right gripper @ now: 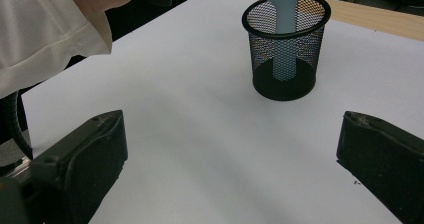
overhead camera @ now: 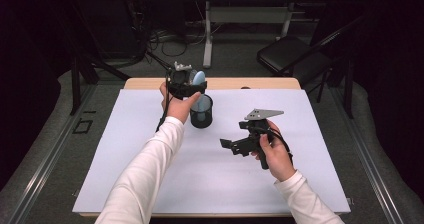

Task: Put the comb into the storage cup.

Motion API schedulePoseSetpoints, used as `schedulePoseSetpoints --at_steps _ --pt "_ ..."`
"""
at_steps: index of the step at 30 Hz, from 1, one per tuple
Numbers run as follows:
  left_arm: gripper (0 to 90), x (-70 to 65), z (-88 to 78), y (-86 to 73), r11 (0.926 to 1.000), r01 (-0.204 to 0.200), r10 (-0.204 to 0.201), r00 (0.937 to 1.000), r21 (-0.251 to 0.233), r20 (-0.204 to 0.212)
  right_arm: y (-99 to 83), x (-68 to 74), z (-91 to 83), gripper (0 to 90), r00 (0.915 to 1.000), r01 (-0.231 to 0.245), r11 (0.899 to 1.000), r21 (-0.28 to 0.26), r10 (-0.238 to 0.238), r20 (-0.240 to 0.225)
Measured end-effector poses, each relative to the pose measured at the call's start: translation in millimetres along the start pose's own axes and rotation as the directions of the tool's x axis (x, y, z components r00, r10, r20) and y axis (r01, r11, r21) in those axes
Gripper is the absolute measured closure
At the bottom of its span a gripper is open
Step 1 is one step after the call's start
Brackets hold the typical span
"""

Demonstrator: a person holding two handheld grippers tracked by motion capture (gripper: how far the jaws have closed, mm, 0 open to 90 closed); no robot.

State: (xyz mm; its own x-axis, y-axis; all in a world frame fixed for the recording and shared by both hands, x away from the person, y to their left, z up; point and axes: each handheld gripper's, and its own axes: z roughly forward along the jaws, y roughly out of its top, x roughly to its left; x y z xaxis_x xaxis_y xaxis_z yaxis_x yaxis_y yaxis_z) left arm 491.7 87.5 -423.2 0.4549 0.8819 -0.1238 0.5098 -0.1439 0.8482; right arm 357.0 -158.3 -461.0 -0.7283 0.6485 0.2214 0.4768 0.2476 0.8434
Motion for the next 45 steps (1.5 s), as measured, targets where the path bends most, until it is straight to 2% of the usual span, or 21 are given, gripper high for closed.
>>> schedulePoseSetpoints --at_steps 5,7,11,15,18,24,30,34,45 --pt "20.6 1.1 0.1 -0.1 0.9998 0.021 -0.021 0.9997 -0.007 -0.01 0.0 -0.1 -0.1 0.0 1.0 0.0 1.0 0.0 0.0 0.001" --pt "15.8 1.8 0.3 -0.5 0.9991 0.041 -0.041 0.999 -0.014 -0.016 -0.1 -0.1 0.0 0.0 1.0 0.0 1.0 0.0 0.0 0.001" --pt "14.2 2.8 0.4 -0.6 0.998 0.062 -0.062 0.998 -0.012 -0.01 -0.1 0.2 0.2 0.0 1.0 0.001 1.0 -0.001 -0.001 0.001" --pt "6.0 4.1 0.2 -0.5 0.9962 0.087 -0.087 0.9961 -0.014 -0.016 -0.1 0.1 0.2 0.0 1.0 0.001 1.0 -0.001 -0.001 0.001" --pt "4.0 5.5 0.0 -0.4 0.9956 0.094 -0.094 0.9955 -0.005 -0.013 -0.1 0.2 0.2 0.0 1.0 0.001 1.0 -0.001 -0.001 0.001" --pt "1.1 8.7 -2.5 0.5 0.9912 0.131 -0.131 0.9913 -0.019 -0.005 -0.1 0.0 0.4 0.0 1.0 0.001 1.0 0.0 -0.001 0.003" --pt "0.6 9.2 -4.1 0.3 0.9908 0.134 -0.134 0.9909 -0.019 0.007 -0.2 0.0 0.4 0.0 1.0 0.0 1.0 0.0 0.0 0.004" --pt "0.6 8.9 -5.4 0.9 0.9933 0.114 -0.114 0.9933 -0.017 0.015 -0.3 -0.2 0.7 0.0 1.0 0.0 1.0 0.003 0.0 0.003" --pt "0.6 10.1 -6.6 1.6 0.996 0.09 -0.09 0.996 -0.001 0.005 -0.7 -0.6 1.2 0.0 1.0 0.0 1.0 0.007 0.0 0.007"
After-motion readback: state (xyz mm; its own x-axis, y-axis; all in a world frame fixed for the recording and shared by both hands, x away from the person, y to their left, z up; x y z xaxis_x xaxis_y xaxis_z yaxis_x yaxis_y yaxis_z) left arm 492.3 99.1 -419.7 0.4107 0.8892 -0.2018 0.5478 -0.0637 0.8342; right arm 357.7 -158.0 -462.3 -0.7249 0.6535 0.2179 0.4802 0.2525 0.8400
